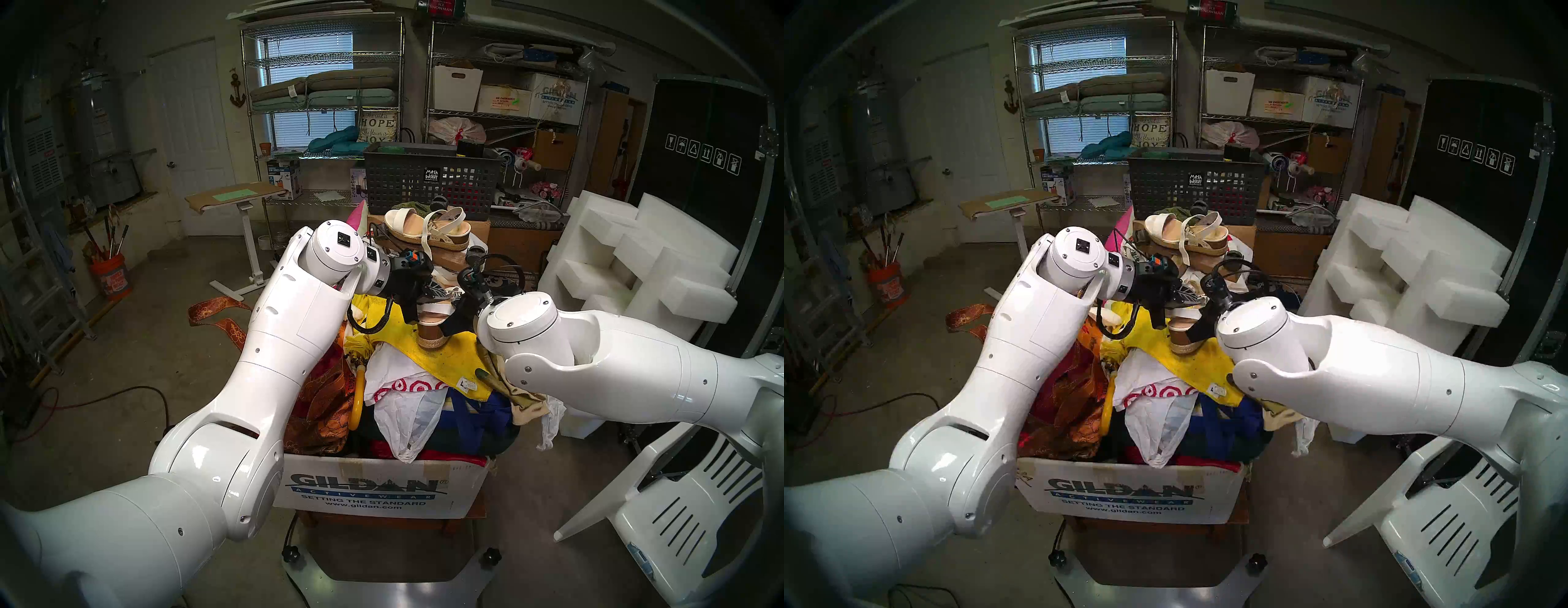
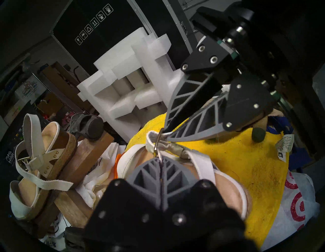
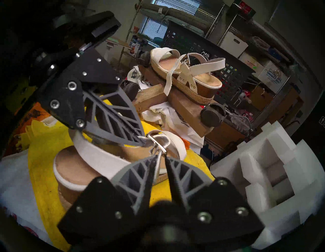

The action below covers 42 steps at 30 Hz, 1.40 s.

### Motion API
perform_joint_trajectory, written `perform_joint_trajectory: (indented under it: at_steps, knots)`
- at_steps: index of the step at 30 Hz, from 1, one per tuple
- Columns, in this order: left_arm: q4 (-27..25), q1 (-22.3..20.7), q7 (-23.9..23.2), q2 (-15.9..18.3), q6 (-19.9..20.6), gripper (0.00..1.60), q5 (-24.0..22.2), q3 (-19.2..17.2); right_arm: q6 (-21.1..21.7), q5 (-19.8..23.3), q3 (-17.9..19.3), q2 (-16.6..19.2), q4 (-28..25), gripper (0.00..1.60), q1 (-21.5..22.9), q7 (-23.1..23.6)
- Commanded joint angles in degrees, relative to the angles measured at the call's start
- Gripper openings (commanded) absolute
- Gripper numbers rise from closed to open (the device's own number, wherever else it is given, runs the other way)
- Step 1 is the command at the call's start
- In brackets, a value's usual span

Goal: Unbuckle a shoe

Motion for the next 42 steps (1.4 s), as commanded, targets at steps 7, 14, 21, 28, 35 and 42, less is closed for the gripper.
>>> perform_joint_trajectory:
  at_steps: [7, 14, 21, 28, 35, 42]
  knots:
    - [0.58, -1.47, 2.03, -0.79, -1.51, 0.00, -0.17, -0.51, 0.11, 0.92, 0.90, 2.67, -4.08, 0.90, 0.48, -1.35]
    - [0.53, -1.12, 2.54, -1.15, -2.92, 0.00, -0.77, -0.65, -4.43, 1.88, 2.05, 5.75, -7.47, 0.95, 0.05, 3.46]
    - [-0.34, 0.65, 3.38, -0.57, -9.23, 0.00, -2.27, -1.03, -10.60, 3.60, 3.76, 11.25, -10.19, 0.85, -0.88, 10.66]
    - [-0.16, 1.25, 4.03, -0.22, -11.65, 0.00, -2.81, -2.02, -12.40, 4.03, 3.85, 14.92, -11.67, 0.98, -1.25, 13.97]
    - [1.70, 0.69, 3.85, 0.04, -14.10, 0.00, -3.49, -2.90, -16.91, 5.35, 4.04, 17.68, -10.83, 0.79, -2.59, 16.66]
    - [1.83, 0.99, 2.21, 0.44, -15.17, 0.00, -4.67, -3.34, -19.34, 4.24, 4.19, 16.03, -8.03, 0.78, -2.24, 19.20]
